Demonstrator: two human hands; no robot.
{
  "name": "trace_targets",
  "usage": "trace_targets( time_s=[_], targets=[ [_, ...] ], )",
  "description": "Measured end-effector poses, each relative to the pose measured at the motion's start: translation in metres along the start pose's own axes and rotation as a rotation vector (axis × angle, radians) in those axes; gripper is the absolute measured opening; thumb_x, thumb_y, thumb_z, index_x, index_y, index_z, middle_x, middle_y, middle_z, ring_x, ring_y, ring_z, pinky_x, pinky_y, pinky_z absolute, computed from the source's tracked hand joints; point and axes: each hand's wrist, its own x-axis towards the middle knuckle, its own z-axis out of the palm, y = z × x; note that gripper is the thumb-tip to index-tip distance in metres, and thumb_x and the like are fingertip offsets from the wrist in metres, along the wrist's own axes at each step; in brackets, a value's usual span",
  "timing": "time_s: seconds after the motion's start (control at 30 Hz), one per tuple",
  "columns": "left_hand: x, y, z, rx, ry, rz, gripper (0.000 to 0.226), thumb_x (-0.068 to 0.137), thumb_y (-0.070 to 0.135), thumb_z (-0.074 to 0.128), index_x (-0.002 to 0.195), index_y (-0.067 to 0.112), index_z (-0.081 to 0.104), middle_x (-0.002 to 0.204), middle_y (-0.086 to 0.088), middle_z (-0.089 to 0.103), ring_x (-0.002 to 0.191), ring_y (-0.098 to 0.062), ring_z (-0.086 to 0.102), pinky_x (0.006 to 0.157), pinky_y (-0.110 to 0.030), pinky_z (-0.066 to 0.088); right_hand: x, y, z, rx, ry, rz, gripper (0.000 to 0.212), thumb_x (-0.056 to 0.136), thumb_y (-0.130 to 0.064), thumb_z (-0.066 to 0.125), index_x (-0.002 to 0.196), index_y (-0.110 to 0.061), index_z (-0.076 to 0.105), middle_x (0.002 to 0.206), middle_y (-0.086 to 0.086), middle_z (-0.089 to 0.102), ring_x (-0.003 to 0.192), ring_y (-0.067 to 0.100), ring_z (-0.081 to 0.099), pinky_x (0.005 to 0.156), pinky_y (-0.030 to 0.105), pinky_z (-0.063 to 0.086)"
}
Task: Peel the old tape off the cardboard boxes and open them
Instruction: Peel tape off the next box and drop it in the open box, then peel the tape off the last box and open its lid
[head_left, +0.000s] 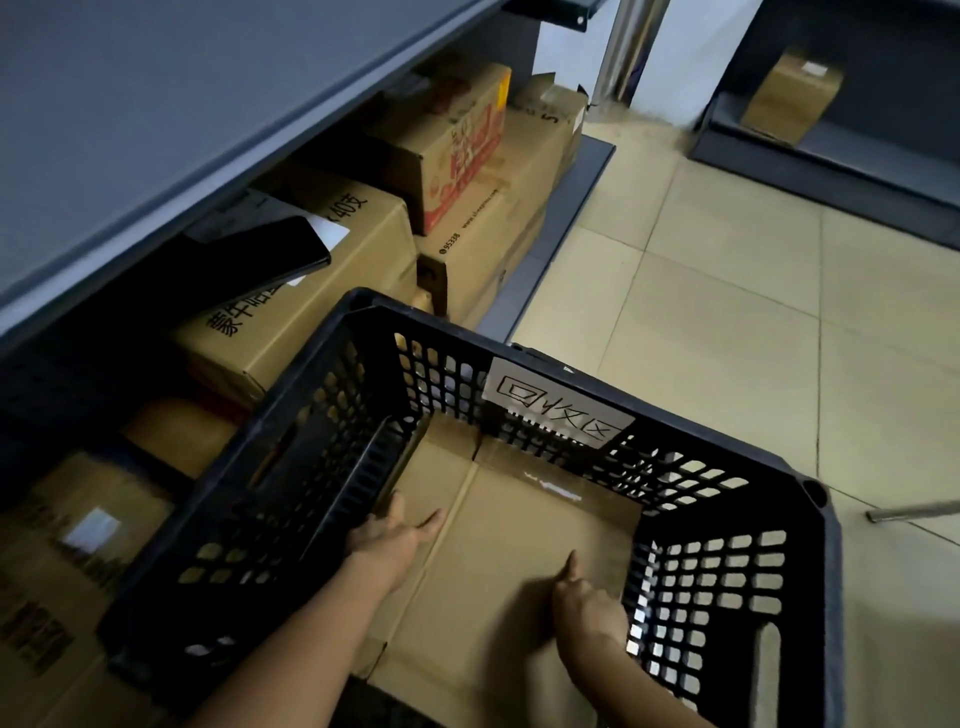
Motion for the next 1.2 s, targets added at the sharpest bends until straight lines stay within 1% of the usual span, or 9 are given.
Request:
trace_targets(
  time_s=[0.1, 0.2, 0.27, 0.33, 0.43, 0.57, 0.73, 0.97, 1.2],
  targets=[
    [0.000, -0.002, -0.001, 0.052, 0.024, 0.028, 0.105, 0.088, -0.020, 0.038, 0.153, 0.051, -0.005, 0.165, -0.010, -0.014, 0.143, -0.037, 0.028, 0.112, -0.045, 0.037, 0.002, -0.003, 0.000, -0.088, 0.016, -0.019, 0.062, 0.097, 0.011, 0.026, 0.154, 0.006, 0.003, 0.138, 0.007, 0.059, 0.117, 0.024, 0.064, 0.090, 0.033, 0.051],
    [-0.004, 0.001, -0.002, 0.111, 0.055, 0.053, 0.088, 0.096, -0.004, 0.041, 0.156, 0.046, 0.001, 0.165, -0.016, -0.003, 0.142, -0.039, 0.030, 0.110, -0.046, 0.039, -0.001, 0.003, -0.003, -0.094, 0.025, -0.021, 0.061, 0.098, 0.007, 0.028, 0.156, 0.001, 0.007, 0.136, 0.007, 0.061, 0.119, 0.025, 0.063, 0.090, 0.032, 0.049],
    [-0.010, -0.001, -0.003, 0.107, 0.066, 0.066, 0.075, 0.099, 0.007, 0.042, 0.156, 0.043, 0.010, 0.165, -0.013, 0.008, 0.145, -0.040, 0.023, 0.112, -0.048, 0.035, -0.005, 0.009, -0.007, -0.072, 0.045, -0.017, 0.056, 0.099, 0.000, 0.032, 0.154, -0.006, 0.022, 0.135, 0.006, 0.061, 0.120, 0.026, 0.062, 0.089, 0.033, 0.049],
    [-0.022, -0.005, -0.006, 0.054, 0.095, 0.069, 0.067, 0.098, 0.012, 0.045, 0.155, 0.039, 0.023, 0.162, -0.010, 0.022, 0.145, -0.038, 0.024, 0.111, -0.048, 0.035, -0.014, 0.012, -0.018, -0.052, 0.084, -0.039, 0.042, 0.099, -0.009, 0.039, 0.140, -0.015, 0.046, 0.130, 0.004, 0.064, 0.117, 0.026, 0.064, 0.084, 0.033, 0.049],
    [-0.049, -0.013, -0.016, -0.062, 0.264, 0.055, 0.053, 0.097, 0.020, 0.050, 0.148, 0.032, 0.041, 0.149, -0.006, 0.046, 0.133, -0.030, 0.046, 0.102, -0.041, 0.043, -0.033, 0.006, -0.047, 0.020, 0.206, -0.140, 0.027, 0.100, -0.027, 0.045, 0.123, -0.018, 0.056, 0.124, 0.007, 0.065, 0.112, 0.030, 0.064, 0.078, 0.034, 0.047],
    [-0.102, -0.027, -0.034, -0.152, 0.500, 0.016, 0.038, 0.100, 0.036, 0.049, 0.137, 0.027, 0.054, 0.133, -0.003, 0.061, 0.118, -0.026, 0.060, 0.092, -0.037, 0.049, -0.076, -0.020, -0.098, 0.192, 0.375, -0.263, 0.036, 0.100, -0.041, 0.045, 0.129, -0.021, 0.055, 0.121, 0.010, 0.065, 0.111, 0.033, 0.063, 0.084, 0.038, 0.051],
    [-0.188, -0.048, -0.056, -0.244, 0.788, -0.025, 0.035, 0.101, 0.040, 0.046, 0.132, 0.030, 0.058, 0.122, -0.001, 0.068, 0.110, -0.025, 0.064, 0.086, -0.037, 0.053, -0.151, -0.052, -0.155, 0.305, 0.645, -0.490, 0.027, 0.099, -0.040, 0.044, 0.116, -0.025, 0.060, 0.107, 0.009, 0.069, 0.103, 0.035, 0.064, 0.075, 0.039, 0.051],
    [-0.321, -0.075, -0.052, -0.245, 1.072, -0.061, 0.035, 0.101, 0.044, 0.045, 0.130, 0.032, 0.059, 0.122, 0.006, 0.067, 0.109, -0.021, 0.064, 0.086, -0.040, 0.054, -0.252, -0.075, -0.203, 0.388, 0.963, -0.759, 0.030, 0.100, -0.044, 0.046, 0.117, -0.026, 0.062, 0.106, 0.001, 0.071, 0.100, 0.029, 0.065, 0.070, 0.039, 0.051],
    [-0.451, -0.132, 0.006, -0.247, 1.385, -0.259, 0.035, 0.102, 0.045, 0.040, 0.131, 0.034, 0.056, 0.123, 0.012, 0.062, 0.112, -0.014, 0.059, 0.084, -0.036, 0.053, -0.365, -0.132, -0.208, 0.464, 1.115, -1.049, 0.034, 0.096, -0.044, 0.054, 0.121, -0.026, 0.067, 0.108, -0.003, 0.071, 0.100, 0.022, 0.067, 0.072, 0.036, 0.052]
  ],
)
